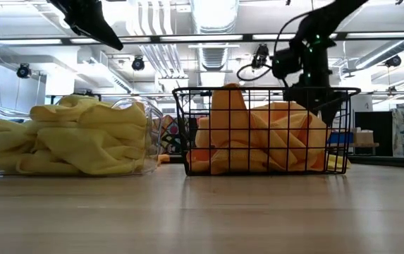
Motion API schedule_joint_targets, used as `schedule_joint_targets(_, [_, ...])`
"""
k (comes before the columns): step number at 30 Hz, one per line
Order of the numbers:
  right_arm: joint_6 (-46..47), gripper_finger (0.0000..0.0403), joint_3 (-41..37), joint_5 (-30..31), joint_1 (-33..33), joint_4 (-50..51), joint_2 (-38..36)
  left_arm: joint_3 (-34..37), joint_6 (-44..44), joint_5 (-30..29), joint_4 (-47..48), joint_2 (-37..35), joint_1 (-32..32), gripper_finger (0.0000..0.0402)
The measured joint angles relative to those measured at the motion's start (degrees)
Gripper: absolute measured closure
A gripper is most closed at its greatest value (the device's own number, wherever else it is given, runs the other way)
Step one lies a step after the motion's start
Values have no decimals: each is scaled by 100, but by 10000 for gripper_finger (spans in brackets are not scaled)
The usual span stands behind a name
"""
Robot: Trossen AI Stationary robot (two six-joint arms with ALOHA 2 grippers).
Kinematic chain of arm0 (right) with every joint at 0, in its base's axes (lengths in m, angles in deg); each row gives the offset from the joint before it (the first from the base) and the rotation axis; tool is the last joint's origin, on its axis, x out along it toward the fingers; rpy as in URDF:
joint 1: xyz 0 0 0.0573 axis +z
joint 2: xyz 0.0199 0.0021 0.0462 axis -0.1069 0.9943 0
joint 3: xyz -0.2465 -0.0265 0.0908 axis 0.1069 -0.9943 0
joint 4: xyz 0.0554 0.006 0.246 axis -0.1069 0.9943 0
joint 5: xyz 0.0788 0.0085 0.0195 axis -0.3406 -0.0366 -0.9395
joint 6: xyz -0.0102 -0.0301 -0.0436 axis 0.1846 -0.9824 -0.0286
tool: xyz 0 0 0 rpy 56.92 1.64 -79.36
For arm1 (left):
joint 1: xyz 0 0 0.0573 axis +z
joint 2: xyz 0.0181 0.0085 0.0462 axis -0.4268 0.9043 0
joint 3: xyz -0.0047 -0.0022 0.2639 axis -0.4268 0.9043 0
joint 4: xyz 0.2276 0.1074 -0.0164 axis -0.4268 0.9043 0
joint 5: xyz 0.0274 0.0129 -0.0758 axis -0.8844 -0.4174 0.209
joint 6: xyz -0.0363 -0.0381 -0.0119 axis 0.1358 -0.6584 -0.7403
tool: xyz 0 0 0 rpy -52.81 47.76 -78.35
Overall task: Sort microfiber towel by color & place in baskets
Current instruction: Adjust the black wire basket
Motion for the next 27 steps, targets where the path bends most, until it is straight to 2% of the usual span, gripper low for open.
schedule_joint_targets(8, [-10, 133, -877, -199, -361, -1241, -33, 0, -109, 0, -16, 0, 0, 401])
schedule_joint_targets(13, [-36, 152, -1141, -728, -610, -2024, -28, 0, -133, -2, -21, 0, 0, 401])
schedule_joint_targets(20, [-69, 171, -1103, -990, -601, -1958, -209, 2, -160, -1, -19, 0, 0, 402])
schedule_joint_targets(27, [-4, 173, -795, -1051, -577, -1819, -771, 9, -299, 123, -155, 11, 0, 402])
